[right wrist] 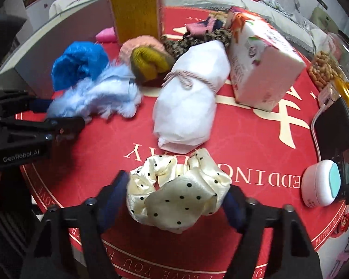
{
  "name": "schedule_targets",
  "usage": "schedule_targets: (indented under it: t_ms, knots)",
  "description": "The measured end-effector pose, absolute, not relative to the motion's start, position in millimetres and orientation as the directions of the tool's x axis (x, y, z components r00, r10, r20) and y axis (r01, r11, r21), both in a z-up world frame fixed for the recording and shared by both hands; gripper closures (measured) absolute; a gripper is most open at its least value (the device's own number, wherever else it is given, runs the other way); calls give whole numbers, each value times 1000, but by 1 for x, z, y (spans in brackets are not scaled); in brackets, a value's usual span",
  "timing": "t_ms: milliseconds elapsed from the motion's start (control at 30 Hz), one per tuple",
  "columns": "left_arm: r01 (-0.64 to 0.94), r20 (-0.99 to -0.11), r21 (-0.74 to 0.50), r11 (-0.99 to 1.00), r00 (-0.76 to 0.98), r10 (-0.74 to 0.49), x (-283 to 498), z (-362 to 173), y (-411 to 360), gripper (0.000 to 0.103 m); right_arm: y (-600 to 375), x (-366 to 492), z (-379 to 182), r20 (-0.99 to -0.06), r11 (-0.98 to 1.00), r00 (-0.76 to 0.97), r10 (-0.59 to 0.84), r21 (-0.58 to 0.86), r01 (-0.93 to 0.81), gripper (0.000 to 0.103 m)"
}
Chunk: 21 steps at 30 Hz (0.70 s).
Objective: Organize soft objects
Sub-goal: 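Reach the left tool to the blue fluffy bundle while the right tool reaches the polka-dot scrunchie, then close the left tool on the light-blue fluffy cloth while the right tool grips the polka-dot scrunchie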
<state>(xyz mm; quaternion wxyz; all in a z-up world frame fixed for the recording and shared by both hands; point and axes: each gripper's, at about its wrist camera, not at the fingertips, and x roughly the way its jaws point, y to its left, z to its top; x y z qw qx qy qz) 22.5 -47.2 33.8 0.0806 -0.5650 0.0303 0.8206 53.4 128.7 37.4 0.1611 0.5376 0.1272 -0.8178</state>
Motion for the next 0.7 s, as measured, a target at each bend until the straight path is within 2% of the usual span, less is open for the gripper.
schedule_targets:
  t_ms: [100,200,267,400,433,467,500,633,700]
  knots:
    - [-187,-926,-48,-981,-359,114,25,37,-43,62,130,53,36,-925,-917,-356,-135,-20,398,38]
    - [-224,-919,-43,-974,-374,126,27,40,-32,60,136,51,35,-926,-925,-347,-148,5,381,41]
    - [-238,-916,-37,-971,-379,128,26,42,-27,55,140,50,35,-926,-928,-344,-153,16,372,41]
    - [-284,-912,-60,-957,-375,168,24,47,-17,54,147,51,37,-927,-936,-340,-158,31,350,41]
    - [-296,-911,-61,-953,-373,174,21,47,-14,49,149,49,37,-928,-939,-340,-152,28,343,41]
    - [-306,-909,-51,-951,-379,171,19,48,-9,29,154,48,38,-929,-943,-342,-140,20,331,41]
    - [-309,-904,-43,-950,-392,169,16,50,-5,17,159,47,38,-930,-949,-344,-127,13,315,41]
    - [-351,-906,-37,-936,-382,179,5,48,12,18,173,44,39,-932,-960,-343,-122,24,277,41]
    - [-354,-932,-19,-935,-333,145,1,34,16,45,175,45,40,-931,-959,-342,-125,26,282,41]
